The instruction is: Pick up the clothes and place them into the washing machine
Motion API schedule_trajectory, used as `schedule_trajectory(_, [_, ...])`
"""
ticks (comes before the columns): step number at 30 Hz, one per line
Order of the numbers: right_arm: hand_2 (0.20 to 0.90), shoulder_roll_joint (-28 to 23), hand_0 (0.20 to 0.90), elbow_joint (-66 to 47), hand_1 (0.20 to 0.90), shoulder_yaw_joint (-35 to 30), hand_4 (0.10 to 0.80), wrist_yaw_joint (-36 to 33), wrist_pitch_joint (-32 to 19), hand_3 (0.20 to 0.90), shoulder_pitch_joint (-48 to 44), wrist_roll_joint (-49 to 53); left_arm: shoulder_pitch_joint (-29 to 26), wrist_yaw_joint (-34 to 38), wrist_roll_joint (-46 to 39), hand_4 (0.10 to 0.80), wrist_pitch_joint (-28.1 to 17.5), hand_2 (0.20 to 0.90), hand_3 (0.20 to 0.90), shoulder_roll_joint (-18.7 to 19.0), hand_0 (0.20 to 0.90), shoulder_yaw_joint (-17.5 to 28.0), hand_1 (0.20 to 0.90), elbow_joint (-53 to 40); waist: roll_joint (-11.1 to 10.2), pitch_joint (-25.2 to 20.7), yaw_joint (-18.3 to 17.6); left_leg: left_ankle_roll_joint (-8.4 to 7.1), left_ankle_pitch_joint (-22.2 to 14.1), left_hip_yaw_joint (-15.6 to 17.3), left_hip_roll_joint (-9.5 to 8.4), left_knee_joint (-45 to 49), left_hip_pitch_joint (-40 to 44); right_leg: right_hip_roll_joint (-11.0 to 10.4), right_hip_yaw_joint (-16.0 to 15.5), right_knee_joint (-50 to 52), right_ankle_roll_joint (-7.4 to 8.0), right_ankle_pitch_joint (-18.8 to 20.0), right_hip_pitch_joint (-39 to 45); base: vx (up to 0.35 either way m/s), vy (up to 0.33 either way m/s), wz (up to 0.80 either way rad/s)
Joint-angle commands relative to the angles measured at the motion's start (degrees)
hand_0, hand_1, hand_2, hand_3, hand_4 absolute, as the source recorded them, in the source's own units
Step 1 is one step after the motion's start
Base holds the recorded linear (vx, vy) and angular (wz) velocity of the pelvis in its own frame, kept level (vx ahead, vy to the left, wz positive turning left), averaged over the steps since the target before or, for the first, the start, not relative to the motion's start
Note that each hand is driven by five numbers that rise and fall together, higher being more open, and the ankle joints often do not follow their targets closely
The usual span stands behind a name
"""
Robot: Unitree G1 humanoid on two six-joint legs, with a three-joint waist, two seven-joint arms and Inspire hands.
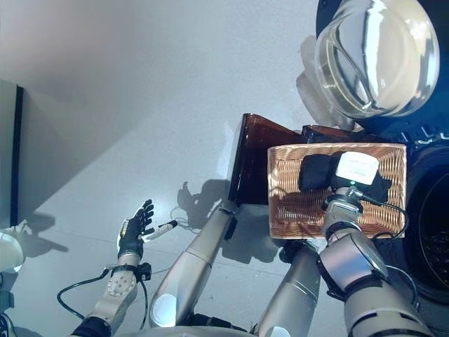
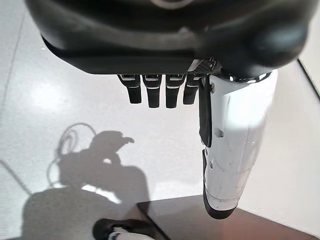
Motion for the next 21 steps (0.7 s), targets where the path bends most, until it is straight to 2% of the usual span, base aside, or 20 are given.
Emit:
schedule_trajectory(1, [0.200, -1.9, 0.200, -1.5, 0.200, 1.9, 0.300, -1.7, -0.8, 0.200, 0.3, 0.6, 2.8, 3.0, -0.8, 0.800, -3.0, 0.900, 0.900, 1.6, 0.900, 3.2, 0.900, 0.4, 0.5, -0.6, 0.2, -0.76, -6.1, 3.2, -0.10, 1.1, 0.6, 2.9, -1.9, -3.3, -5.91, 6.3, -0.6, 0.003, 0.000, -0.03])
schedule_trajectory(10, [0.200, -3.5, 0.200, -5.5, 0.200, 1.3, 0.300, -1.1, -1.7, 0.200, 1.0, 0.9, 4.0, 1.9, -1.8, 0.800, -3.4, 0.900, 0.900, 2.2, 0.900, 3.8, 0.900, 3.8, -0.7, -1.2, -1.6, -1.17, -4.0, 3.8, 0.56, -4.6, 6.6, 3.9, -2.4, -9.7, -5.66, 8.3, 5.8, 0.016, -0.004, -0.11])
schedule_trajectory(17, [0.200, -6.1, 0.200, -11.0, 0.200, -2.3, 0.300, -0.7, -3.4, 0.200, 2.6, 2.4, 5.4, 0.3, -2.7, 0.800, -3.6, 0.900, 0.900, 1.5, 0.900, 3.9, 0.900, 6.6, -0.8, -3.9, -3.2, -1.33, -2.8, 4.1, 1.34, -10.6, 15.9, 5.0, -2.7, -17.0, -4.88, 9.9, 15.1, 0.081, -0.004, -0.17])
schedule_trajectory(18, [0.200, -6.1, 0.200, -11.5, 0.200, -3.3, 0.300, -0.7, -4.0, 0.200, 3.2, 3.2, 5.7, -0.3, -2.9, 0.800, -3.6, 0.900, 0.900, 1.4, 0.900, 3.7, 0.900, 6.7, -0.5, -4.3, -3.3, -1.25, -0.3, 4.3, 1.77, -12.5, 16.9, 5.4, -3.4, -19.4, -5.18, 12.2, 16.5, 0.011, 0.013, -0.20])
schedule_trajectory(21, [0.200, -6.1, 0.200, -14.3, 0.200, -5.6, 0.300, -0.6, -5.6, 0.200, 4.1, 4.8, 6.2, -1.0, -3.1, 0.800, -3.7, 0.900, 0.900, 1.0, 0.900, 3.6, 0.900, 8.2, -0.4, -5.2, -4.0, -1.37, 0.5, 4.3, 2.41, -15.7, 21.2, 6.0, -3.4, -23.7, -4.54, 13.3, 20.5, 0.075, -0.006, -0.22])
